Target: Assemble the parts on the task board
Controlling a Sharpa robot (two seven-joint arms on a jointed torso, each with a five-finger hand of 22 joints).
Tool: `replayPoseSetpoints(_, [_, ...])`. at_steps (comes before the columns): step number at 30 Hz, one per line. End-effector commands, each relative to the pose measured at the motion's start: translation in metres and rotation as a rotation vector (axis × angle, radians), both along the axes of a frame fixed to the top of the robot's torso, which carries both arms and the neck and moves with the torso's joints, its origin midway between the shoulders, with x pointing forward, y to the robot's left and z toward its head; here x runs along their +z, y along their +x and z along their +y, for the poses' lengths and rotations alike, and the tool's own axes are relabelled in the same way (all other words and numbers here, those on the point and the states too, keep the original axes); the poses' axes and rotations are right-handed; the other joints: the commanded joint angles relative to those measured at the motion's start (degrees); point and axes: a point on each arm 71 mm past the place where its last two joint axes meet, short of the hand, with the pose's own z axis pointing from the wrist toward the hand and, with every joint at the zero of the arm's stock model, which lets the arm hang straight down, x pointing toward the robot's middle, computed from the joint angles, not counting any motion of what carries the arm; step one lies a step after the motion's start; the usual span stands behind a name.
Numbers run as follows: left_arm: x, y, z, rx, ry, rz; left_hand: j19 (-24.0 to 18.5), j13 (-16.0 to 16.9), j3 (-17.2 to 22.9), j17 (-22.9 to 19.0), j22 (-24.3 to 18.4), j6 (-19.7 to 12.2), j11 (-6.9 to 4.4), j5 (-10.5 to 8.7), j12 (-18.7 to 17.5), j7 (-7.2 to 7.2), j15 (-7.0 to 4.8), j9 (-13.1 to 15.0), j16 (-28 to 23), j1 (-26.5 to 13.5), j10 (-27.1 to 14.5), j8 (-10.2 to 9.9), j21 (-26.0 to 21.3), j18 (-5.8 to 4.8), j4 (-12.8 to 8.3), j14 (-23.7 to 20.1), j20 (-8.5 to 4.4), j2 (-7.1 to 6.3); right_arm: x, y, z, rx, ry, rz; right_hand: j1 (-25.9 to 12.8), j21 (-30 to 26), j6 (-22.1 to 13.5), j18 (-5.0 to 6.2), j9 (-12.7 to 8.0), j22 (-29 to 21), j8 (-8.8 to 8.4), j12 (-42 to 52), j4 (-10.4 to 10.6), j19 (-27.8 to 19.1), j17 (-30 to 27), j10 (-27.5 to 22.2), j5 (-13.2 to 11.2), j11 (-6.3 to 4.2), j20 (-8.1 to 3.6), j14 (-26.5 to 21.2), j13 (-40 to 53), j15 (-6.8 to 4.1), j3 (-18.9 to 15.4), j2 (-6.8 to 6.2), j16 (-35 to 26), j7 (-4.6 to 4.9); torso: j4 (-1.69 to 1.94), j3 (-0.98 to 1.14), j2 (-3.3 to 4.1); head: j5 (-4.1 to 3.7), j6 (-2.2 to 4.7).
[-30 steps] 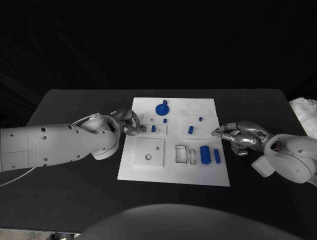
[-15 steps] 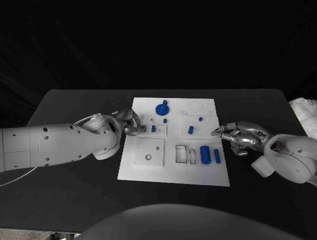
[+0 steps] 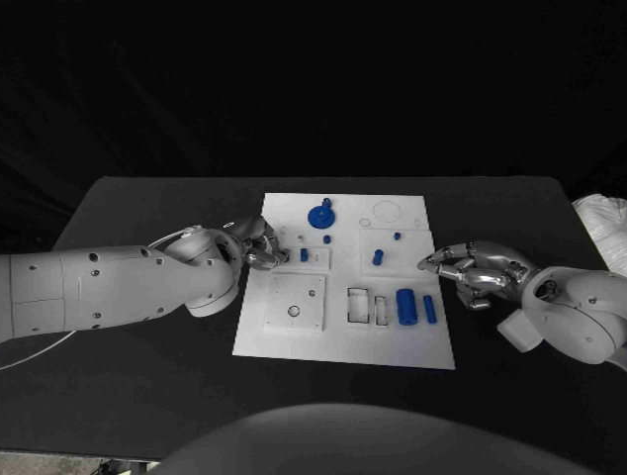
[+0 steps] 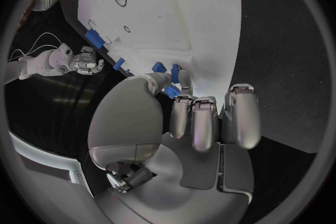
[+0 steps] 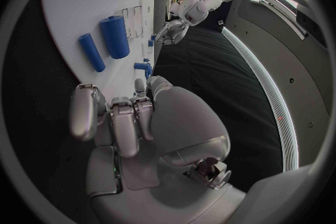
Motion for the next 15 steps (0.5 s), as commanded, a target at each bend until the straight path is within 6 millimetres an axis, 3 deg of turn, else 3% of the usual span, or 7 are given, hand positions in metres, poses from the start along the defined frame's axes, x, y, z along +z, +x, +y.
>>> replayPoseSetpoints(1, [-0.0018, -0.0006, -0.0011, -0.01, 0.006, 0.01, 2.7, 7.9, 0.4, 13.9, 12.3, 0.3, 0.07, -0.37, -0.3, -0.34, 0.01, 0.0, -0.3, -0.3, -0.1, 0.2, -0.3, 0.34, 0.0, 5.5, -0.04, 0.48, -0.0004, -0.0012, 0.0011, 0.016, 0.007, 0.0, -0.2, -0.4, -0.3, 0.57, 0.1, 9.7, 0.13, -0.2, 0.0, -0.3, 15.1, 9.5, -0.1, -2.9, 0.07, 6.0, 5.2, -0.23, 0.4, -0.18, 0.2, 0.19, 0.0, 0.01, 0.06, 0.02, 0.0])
replayPoseSetpoints(15, [-0.0002, 0.0012, -0.0016, -0.011, 0.008, -0.024, 2.6, 7.9, 0.6, 13.9, 12.3, 0.3, 0.08, -0.71, -0.3, -0.32, 0.03, -0.1, -0.3, -0.4, -0.2, 0.2, -0.4, 0.35, 0.0, 5.5, -0.02, 0.65, -0.001, -0.0017, 0.0003, 0.015, 0.006, 0.003, -0.2, -0.5, -0.3, 0.6, 0.1, 9.6, 0.14, -0.2, -0.1, -0.4, 15.1, 9.5, -0.1, -2.9, 0.08, 6.0, 5.2, -0.22, 0.6, -0.23, 0.2, 0.2, -0.01, 0.0, 0.08, 0.07, 0.0])
